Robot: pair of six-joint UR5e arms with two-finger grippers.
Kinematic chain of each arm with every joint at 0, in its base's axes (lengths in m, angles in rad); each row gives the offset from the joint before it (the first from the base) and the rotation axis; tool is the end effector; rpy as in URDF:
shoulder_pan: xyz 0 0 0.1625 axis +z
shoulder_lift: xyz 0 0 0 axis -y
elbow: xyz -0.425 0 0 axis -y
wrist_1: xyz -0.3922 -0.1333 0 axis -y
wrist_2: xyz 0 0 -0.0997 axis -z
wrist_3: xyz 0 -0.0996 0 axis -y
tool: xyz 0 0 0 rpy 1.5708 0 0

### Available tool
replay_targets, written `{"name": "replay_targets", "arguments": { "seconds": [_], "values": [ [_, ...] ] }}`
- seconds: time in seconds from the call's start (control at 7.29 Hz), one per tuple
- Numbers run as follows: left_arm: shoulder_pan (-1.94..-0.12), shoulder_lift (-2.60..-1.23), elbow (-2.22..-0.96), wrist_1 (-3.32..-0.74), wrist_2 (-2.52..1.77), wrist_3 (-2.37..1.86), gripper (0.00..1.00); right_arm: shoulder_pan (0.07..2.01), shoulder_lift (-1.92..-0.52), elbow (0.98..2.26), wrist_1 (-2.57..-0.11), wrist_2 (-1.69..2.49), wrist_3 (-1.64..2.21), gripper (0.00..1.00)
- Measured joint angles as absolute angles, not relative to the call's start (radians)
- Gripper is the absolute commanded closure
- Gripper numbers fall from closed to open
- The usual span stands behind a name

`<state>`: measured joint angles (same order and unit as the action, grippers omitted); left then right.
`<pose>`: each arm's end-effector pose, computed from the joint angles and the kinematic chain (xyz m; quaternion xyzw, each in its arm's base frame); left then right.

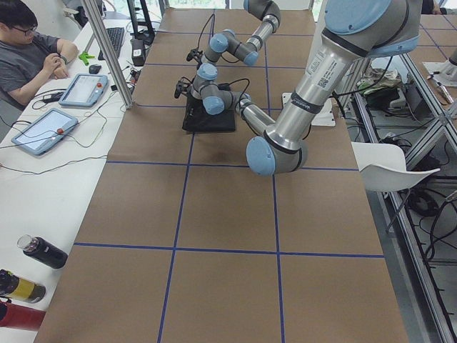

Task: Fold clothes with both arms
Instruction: 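Raise the left gripper off the fold while the right gripper lowers onto it, then press the right gripper along the folded shirt's top to flatten it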

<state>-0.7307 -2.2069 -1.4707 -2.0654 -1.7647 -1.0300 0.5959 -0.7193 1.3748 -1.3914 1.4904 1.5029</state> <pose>0.4636 -0.5687 0.2688 0.2235 0.4447 -0.0346 0.8667 -0.5589 -0.5497 0.1962 0.1667 -0.3710 0.2541 0.8775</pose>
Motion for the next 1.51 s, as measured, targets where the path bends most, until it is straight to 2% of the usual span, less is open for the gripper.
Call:
{"name": "replay_targets", "arguments": {
  "seconds": [0.14,0.27,0.41,0.69,0.82,0.96,1.51],
  "values": [
    [-0.758,-2.175,-1.506,-2.072,-1.798,-0.963,0.00,0.610,-0.715,1.398,-1.400,1.529,1.481,0.00],
    [-0.779,-2.138,-1.536,-2.087,-1.820,-0.906,0.00,0.597,-0.714,1.416,-1.417,1.525,1.475,0.12],
    [-0.793,-2.113,-1.550,-2.107,-1.835,-0.870,0.00,0.552,-0.714,1.421,-1.432,1.474,1.478,0.56],
    [-0.801,-2.094,-1.557,-2.127,-1.845,-0.852,0.00,0.471,-0.714,1.414,-1.443,1.380,1.488,0.74],
    [-0.801,-2.092,-1.558,-2.130,-1.846,-0.854,0.00,0.447,-0.711,1.399,-1.443,1.362,1.500,0.90],
    [-0.801,-2.090,-1.558,-2.130,-1.846,-0.857,0.00,0.435,-0.704,1.371,-1.440,1.352,1.512,1.00],
    [-0.801,-2.088,-1.559,-2.131,-1.845,-0.859,0.00,0.492,-0.686,1.255,-1.382,1.259,1.504,1.00]
  ]
}}
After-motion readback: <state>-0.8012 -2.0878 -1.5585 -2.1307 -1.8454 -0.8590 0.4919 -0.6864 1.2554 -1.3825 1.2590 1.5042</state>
